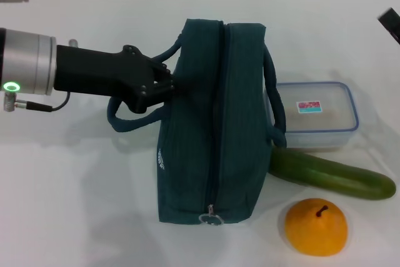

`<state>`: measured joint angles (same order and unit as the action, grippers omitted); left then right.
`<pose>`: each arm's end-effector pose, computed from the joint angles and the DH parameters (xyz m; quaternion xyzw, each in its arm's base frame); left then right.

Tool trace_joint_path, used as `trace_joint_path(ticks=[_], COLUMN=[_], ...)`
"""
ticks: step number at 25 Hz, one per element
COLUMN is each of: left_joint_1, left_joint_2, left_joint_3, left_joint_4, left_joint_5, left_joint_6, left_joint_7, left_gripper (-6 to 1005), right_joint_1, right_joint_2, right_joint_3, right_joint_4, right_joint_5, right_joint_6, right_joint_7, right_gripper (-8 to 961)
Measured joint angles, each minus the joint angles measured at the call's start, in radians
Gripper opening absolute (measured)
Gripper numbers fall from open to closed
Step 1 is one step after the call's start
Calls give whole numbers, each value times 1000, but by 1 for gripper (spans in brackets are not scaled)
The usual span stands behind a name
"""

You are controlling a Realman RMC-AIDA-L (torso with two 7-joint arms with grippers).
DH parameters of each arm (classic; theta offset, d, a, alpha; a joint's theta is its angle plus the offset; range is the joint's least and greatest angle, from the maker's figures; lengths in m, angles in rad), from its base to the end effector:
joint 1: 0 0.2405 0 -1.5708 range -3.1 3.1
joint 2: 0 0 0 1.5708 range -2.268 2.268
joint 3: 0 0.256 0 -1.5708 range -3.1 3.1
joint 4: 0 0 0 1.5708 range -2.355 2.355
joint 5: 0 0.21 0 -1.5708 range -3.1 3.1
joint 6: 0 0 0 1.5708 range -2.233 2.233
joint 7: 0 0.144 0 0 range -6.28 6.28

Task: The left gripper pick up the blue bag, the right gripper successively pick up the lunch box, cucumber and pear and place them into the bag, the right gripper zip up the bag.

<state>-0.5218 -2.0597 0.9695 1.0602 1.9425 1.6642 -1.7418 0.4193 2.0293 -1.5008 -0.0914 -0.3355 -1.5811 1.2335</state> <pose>-0.1953 0.3384 0.0295 -0.9685 -0.1659 -0.1755 0.0608 0.2908 0.3019 0.0081 -0.6648 0.3930 0.5827 0.2529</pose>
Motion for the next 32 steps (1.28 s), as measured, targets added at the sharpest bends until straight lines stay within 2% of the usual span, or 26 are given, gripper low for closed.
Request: trace_joint_path(ticks=[8, 14, 24, 32], left_joint_1=[-5, -15, -16, -14], left_joint_2=[-1, -3, -23, -26], left_joint_3=[0, 0, 4, 9], left_joint_4=[-1, -3, -30, -44], left_joint_5=[-1, -2, -13, -37], left_joint_6=[-1, -6, -57, -62], left_joint_7=[4, 8, 45, 64], left_gripper=[44, 44, 44, 44], right_joint_1=[-69, -71, -72, -65], right_joint_2=[0, 0, 0, 0], right_joint_3=[0, -2, -26, -61], right_joint_4=[35, 89, 84, 60], right_joint_5=[3, -2, -21, -50], right_joint_6=[26, 59, 155, 202], right_joint_7=[89, 166, 290, 323], right_gripper=[838, 838, 803, 767])
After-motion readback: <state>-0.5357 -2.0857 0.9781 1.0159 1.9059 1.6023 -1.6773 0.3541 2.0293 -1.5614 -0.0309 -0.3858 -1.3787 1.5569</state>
